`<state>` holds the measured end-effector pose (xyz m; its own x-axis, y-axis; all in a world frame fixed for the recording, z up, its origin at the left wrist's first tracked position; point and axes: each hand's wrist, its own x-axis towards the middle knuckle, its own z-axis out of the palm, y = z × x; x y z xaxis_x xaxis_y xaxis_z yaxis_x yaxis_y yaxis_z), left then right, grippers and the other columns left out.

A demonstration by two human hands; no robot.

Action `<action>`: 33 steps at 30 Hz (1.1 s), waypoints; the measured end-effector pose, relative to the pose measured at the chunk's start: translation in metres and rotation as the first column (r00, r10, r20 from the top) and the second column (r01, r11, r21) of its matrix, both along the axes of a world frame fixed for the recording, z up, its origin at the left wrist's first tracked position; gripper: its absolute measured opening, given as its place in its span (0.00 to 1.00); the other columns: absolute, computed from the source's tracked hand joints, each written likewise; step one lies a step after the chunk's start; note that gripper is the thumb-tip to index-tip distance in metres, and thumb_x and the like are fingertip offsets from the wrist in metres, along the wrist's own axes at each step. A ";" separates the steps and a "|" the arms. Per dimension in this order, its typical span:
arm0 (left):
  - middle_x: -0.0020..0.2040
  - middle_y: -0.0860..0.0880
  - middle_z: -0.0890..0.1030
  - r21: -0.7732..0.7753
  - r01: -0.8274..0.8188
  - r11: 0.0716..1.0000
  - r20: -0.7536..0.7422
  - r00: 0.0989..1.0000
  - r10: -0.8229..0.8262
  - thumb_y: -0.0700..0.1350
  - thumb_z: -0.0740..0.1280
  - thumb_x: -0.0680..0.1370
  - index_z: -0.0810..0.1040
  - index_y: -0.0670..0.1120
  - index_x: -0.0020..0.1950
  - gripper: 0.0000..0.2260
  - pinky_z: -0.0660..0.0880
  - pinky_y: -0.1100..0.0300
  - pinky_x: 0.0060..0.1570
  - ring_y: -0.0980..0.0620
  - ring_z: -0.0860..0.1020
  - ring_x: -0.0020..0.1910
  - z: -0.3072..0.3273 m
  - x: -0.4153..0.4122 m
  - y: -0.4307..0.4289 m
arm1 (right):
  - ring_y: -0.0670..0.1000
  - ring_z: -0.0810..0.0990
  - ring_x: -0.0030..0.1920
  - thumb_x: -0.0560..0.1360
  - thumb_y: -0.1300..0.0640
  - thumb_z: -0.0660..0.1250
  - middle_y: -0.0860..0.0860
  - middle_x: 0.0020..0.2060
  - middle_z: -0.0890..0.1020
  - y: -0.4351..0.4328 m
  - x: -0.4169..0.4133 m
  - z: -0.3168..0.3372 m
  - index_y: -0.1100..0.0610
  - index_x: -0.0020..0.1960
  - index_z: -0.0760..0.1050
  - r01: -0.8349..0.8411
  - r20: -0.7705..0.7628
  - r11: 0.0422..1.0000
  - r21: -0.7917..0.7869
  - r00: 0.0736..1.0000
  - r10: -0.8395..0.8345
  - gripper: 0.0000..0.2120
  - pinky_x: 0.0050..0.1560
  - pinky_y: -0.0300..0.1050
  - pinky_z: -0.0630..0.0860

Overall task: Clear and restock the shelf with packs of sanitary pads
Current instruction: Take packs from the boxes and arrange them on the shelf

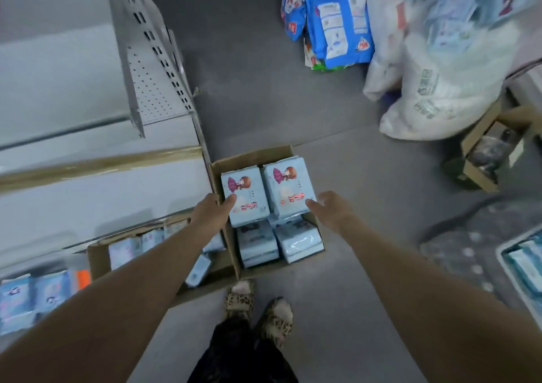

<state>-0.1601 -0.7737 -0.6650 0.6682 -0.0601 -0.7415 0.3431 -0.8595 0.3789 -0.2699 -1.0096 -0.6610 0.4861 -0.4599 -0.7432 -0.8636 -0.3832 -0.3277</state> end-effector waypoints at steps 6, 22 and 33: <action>0.40 0.46 0.75 0.003 -0.270 0.963 -0.138 0.954 0.268 0.62 0.60 0.81 0.78 0.41 0.62 0.26 0.69 0.57 0.35 0.49 0.72 0.36 -0.109 0.009 -0.002 | 0.58 0.70 0.71 0.79 0.42 0.66 0.57 0.72 0.70 -0.015 0.022 -0.085 0.58 0.77 0.62 0.068 0.021 0.997 0.019 0.997 -0.069 0.33 0.67 0.50 0.68; 0.52 0.53 0.83 -0.286 -0.442 0.850 -0.355 0.873 0.334 0.60 0.58 0.83 0.75 0.57 0.56 0.10 0.75 0.50 0.61 0.51 0.80 0.54 -0.199 0.018 -0.005 | 0.53 0.84 0.50 0.54 0.26 0.77 0.51 0.56 0.83 -0.006 0.040 -0.171 0.53 0.63 0.78 0.370 0.100 0.908 0.198 0.913 -0.395 0.46 0.43 0.52 0.85; 0.49 0.52 0.82 -0.306 -0.493 0.815 -0.381 0.848 0.369 0.57 0.57 0.84 0.75 0.54 0.55 0.11 0.75 0.54 0.55 0.55 0.80 0.49 -0.206 0.014 -0.002 | 0.55 0.84 0.54 0.65 0.55 0.83 0.52 0.58 0.81 -0.013 0.033 -0.175 0.54 0.69 0.65 0.481 0.001 0.695 0.534 0.822 -0.569 0.39 0.51 0.58 0.84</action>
